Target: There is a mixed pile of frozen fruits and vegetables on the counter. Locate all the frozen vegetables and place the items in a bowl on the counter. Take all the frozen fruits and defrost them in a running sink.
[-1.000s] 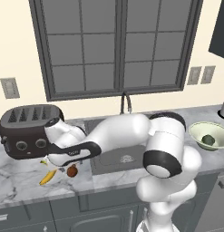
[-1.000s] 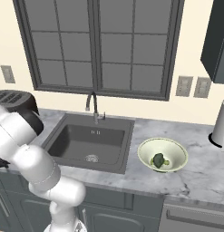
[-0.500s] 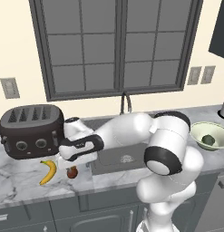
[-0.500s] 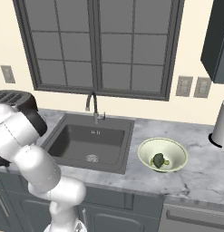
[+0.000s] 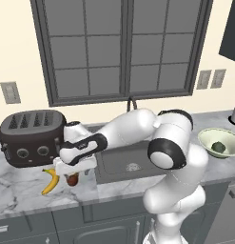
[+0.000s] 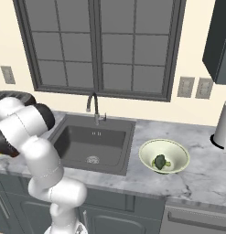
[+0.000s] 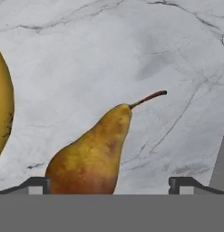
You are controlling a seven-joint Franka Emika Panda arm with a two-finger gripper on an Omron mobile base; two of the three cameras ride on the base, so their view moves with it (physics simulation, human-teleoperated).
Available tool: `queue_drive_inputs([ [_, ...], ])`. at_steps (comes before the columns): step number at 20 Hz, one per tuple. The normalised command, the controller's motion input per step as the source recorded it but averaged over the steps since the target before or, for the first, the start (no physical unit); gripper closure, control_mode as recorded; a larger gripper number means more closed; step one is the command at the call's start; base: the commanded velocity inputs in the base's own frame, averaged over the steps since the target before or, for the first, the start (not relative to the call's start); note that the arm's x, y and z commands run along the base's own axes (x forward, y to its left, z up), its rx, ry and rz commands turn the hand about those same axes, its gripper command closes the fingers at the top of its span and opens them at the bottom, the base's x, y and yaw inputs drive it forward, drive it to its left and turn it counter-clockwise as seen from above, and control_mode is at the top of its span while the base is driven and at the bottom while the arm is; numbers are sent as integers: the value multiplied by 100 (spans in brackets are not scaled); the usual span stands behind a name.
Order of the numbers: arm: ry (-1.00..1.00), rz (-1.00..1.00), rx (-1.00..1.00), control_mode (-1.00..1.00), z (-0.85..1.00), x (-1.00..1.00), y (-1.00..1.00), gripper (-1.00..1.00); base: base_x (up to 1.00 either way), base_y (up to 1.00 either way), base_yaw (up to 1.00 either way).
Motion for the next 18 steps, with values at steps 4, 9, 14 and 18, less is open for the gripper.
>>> queue_drive_inputs([
  [4,23,-25,5,-100,-58,-35,0,-100,0,0,0],
  [9,5,-28,5,-100,-51,-34,-4,-100,0,0,0],
  [14,-2,-22,0,-100,-32,-35,0,100,0,0,0],
  [18,-8,-8,0,-100,-7,-5,0,100,0,0,0],
])
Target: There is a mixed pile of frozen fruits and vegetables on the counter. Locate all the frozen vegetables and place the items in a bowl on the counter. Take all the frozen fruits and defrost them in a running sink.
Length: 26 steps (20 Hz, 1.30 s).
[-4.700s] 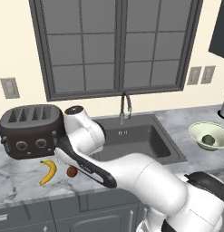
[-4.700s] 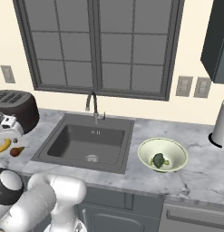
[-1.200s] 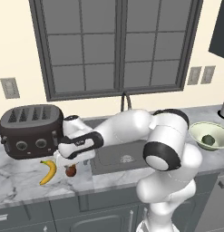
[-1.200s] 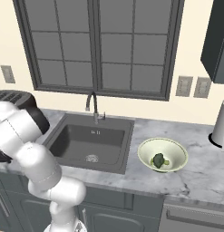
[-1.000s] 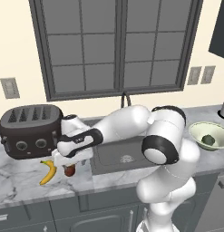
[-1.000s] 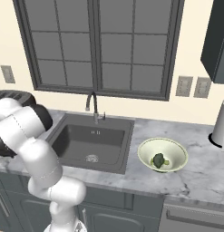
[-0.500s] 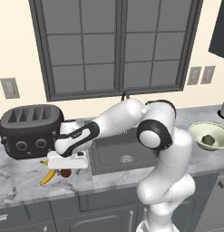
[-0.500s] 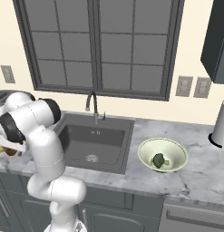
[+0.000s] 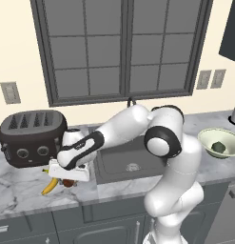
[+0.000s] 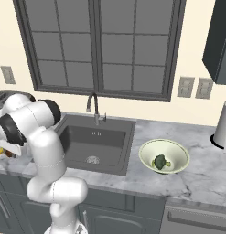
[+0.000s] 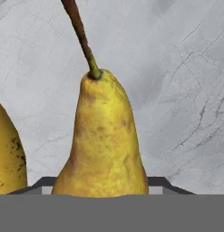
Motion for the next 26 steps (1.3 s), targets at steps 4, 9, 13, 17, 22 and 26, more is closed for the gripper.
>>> queue_drive_inputs([
  [4,-2,-6,-7,-100,4,0,-11,100,0,0,0],
  [9,0,-10,-18,-100,57,-18,-56,100,0,0,0],
  [13,-1,-16,-7,-100,78,-18,-81,100,0,0,0],
  [17,3,-30,-1,-100,20,-5,-88,100,0,0,0],
  [22,12,-22,0,-100,3,7,-93,100,0,0,0],
  [26,4,-3,-6,-100,28,4,-49,100,0,0,0],
])
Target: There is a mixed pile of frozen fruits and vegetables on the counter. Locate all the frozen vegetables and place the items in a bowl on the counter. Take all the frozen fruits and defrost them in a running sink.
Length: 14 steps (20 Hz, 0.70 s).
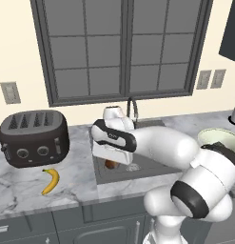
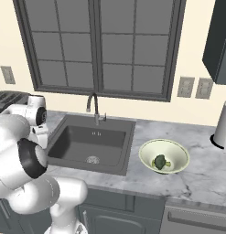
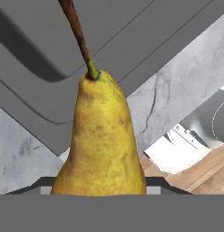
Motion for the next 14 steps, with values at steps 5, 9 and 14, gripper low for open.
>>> queue_drive_inputs([
  [5,0,0,-11,-100,29,17,-41,100,0,0,0],
  [9,-3,0,-6,-100,-7,37,-40,100,0,0,0],
  [14,-7,0,-6,-100,-10,51,-47,100,0,0,0],
])
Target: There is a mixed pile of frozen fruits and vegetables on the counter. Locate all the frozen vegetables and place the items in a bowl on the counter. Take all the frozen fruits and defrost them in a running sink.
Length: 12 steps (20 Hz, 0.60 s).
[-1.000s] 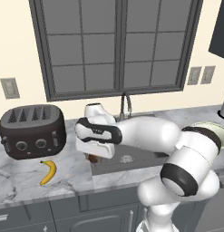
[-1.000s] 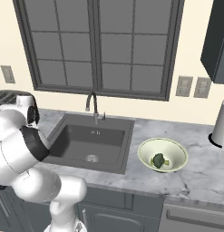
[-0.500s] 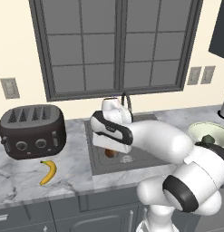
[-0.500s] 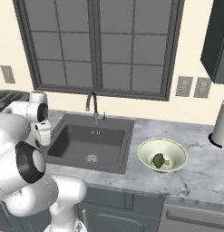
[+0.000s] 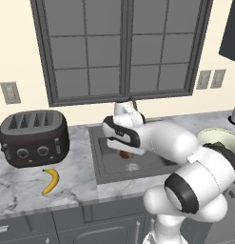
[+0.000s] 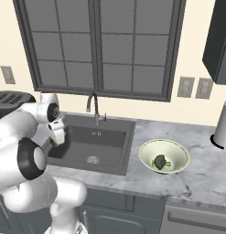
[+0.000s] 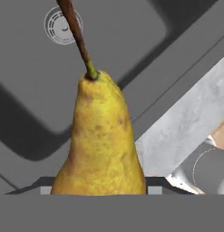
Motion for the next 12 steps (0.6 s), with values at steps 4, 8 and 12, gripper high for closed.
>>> queue_drive_inputs([
  [4,-7,0,-7,-100,-5,40,-42,100,0,0,0],
  [8,-7,0,-4,-100,-8,37,-28,100,0,0,0],
  [12,0,0,-4,-100,-40,30,-17,100,0,0,0],
])
